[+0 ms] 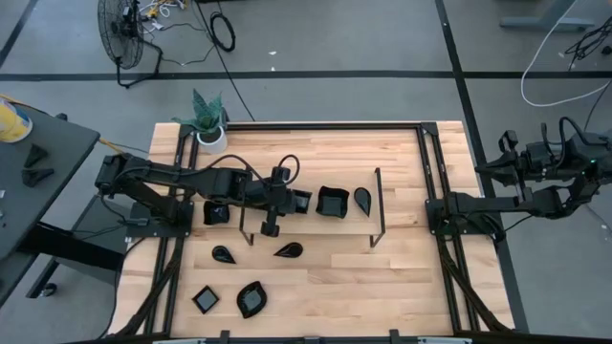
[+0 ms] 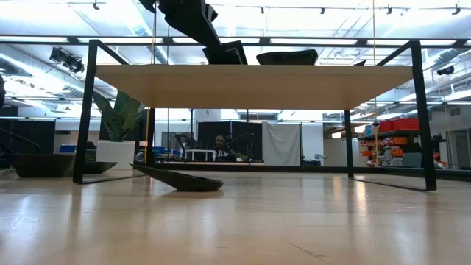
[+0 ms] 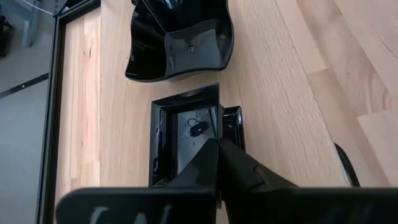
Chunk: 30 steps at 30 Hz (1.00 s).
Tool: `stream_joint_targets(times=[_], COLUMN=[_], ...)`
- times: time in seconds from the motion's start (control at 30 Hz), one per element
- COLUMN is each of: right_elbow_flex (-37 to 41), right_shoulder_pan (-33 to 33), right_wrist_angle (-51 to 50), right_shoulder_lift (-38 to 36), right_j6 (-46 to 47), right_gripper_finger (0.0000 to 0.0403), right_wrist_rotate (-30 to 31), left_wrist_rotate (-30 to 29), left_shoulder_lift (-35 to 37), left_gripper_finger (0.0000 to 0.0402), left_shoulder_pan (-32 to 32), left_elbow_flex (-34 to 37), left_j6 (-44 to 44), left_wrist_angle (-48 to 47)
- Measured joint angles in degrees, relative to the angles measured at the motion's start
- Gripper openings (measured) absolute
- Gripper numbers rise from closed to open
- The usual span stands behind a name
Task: Pick & Place Mini shaped plates
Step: Stack the square plate on top of the square plate on the shelf, then stack the leaf shaped plate on top of the leaf shaped plate on the shelf
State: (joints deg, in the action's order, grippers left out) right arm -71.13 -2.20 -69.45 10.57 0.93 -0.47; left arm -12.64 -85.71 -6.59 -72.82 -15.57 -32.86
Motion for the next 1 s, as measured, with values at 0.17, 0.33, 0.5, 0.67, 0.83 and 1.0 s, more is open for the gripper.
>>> stream_joint_targets(times=[0.17,0.33,0.5,0.67,0.83,1.0], right_elbow_flex=[0.0,0.0,0.0,0.0,0.0,0.0], right_shoulder_pan=[0.0,0.0,0.0,0.0,0.0,0.0], right_wrist_angle=[0.0,0.0,0.0,0.0,0.0,0.0], right_shoulder_lift=[0.0,0.0,0.0,0.0,0.0,0.0], right_j6=[0.0,0.0,0.0,0.0,0.0,0.0], right_gripper_finger=[0.0006,0.0006,0.0006,0.0006,0.0006,0.0006], right_wrist_rotate=[0.0,0.0,0.0,0.0,0.0,0.0], left_wrist_rotate=[0.0,0.0,-0.3,-0.6,-1.8,-7.3], left_shoulder_lift=[0.0,0.0,0.0,0.3,3.8,8.2], left_gripper_finger=[0.0028,0.0052,0.0078,0.0096,0.0098,0.0099], left_shoulder_pan=[0.0,0.0,0.0,0.0,-0.1,0.0], left_elbow_flex=[0.0,0.0,0.0,0.0,0.0,0.0], left_j6=[0.0,1.1,3.1,3.3,5.0,9.0], left_wrist_angle=[0.0,0.0,0.0,0.0,-0.6,-5.4])
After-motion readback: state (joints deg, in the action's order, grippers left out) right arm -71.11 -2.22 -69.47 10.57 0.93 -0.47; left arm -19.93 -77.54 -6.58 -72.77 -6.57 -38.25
